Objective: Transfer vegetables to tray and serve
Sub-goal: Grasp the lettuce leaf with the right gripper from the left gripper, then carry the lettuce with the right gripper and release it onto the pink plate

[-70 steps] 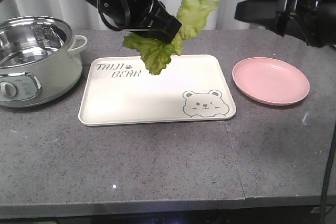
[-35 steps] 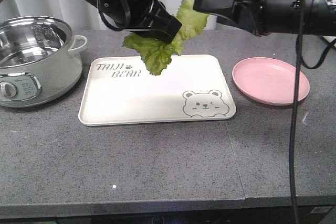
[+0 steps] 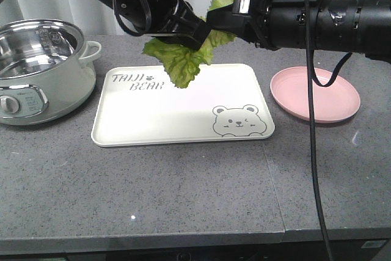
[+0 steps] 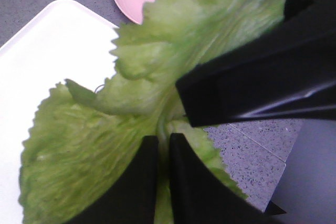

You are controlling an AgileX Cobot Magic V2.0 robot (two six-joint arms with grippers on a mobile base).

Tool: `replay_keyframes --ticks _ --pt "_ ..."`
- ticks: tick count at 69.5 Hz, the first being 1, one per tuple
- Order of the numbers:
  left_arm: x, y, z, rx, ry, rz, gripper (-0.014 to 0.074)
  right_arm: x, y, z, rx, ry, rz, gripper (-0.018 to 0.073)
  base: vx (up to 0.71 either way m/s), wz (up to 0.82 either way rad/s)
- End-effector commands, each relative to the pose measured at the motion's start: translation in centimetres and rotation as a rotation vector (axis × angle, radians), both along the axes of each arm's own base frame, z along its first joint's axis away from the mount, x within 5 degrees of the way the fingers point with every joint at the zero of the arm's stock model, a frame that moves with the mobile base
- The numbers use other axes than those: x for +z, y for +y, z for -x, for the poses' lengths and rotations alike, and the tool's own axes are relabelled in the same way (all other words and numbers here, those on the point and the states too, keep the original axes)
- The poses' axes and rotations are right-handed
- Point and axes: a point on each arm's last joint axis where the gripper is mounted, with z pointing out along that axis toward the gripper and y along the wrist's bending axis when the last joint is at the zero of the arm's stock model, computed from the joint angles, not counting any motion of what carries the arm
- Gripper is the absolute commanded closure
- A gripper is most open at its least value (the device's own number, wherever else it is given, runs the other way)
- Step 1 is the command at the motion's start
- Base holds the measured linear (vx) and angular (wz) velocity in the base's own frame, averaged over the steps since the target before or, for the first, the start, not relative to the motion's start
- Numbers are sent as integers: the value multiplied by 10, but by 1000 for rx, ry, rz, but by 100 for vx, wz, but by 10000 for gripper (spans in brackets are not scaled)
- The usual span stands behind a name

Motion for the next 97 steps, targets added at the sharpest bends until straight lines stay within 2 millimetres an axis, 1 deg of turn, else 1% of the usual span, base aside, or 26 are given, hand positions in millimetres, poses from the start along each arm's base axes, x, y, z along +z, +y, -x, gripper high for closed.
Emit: replay_keyframes --ticks 1,3,12,18,21,36,42,47,50,57,63,69,75,82,88,91,97 --pt "28 4 18 -18 -60 72 605 27 -2 8 -7 -78 -55 549 0 0" --pt "28 4 18 -17 -61 73 605 27 -2 8 -6 -82 -52 574 0 0" --pt "28 4 18 -16 -61 74 579 27 -2 8 -1 -87 -48 568 0 0" --pt "28 4 18 -16 -60 74 507 27 -1 9 3 -87 -48 568 0 0" --pt "28 4 18 -14 -60 75 455 27 -1 9 5 -88 -47 568 0 0" --pt "29 3 17 3 -60 91 54 27 -2 9 5 -88 -47 568 0 0" --pt "29 3 17 3 -60 91 -54 28 -3 9 -11 -99 -37 567 0 0" --pt "29 3 17 3 -60 91 -99 28 -6 7 -46 -115 -12 566 0 0" --pt "29 3 17 3 -60 91 -109 28 -9 5 -68 -123 2 566 0 0" --pt "29 4 17 2 -58 90 -104 25 -24 -3 -132 -134 37 566 0 0" --pt "29 4 17 2 -56 88 -90 25 -46 -11 -208 -135 47 566 0 0" --pt "29 4 17 2 -56 88 -68 22 -76 -19 -299 -127 54 566 0 0" --pt "28 4 18 -1 -51 84 -46 14 -107 -29 -384 -99 59 566 0 0" --pt "28 4 18 -3 -47 80 -17 -1 -136 -41 -447 -48 60 566 0 0" --pt "28 4 18 -3 -47 80 9 -20 -154 -54 -495 11 30 566 0 0" --pt "28 4 18 -3 -47 80 15 -30 -161 -61 -513 44 0 566 0 0" --pt "28 4 18 -3 -47 80 18 -51 -167 -74 -520 112 -61 566 0 0"
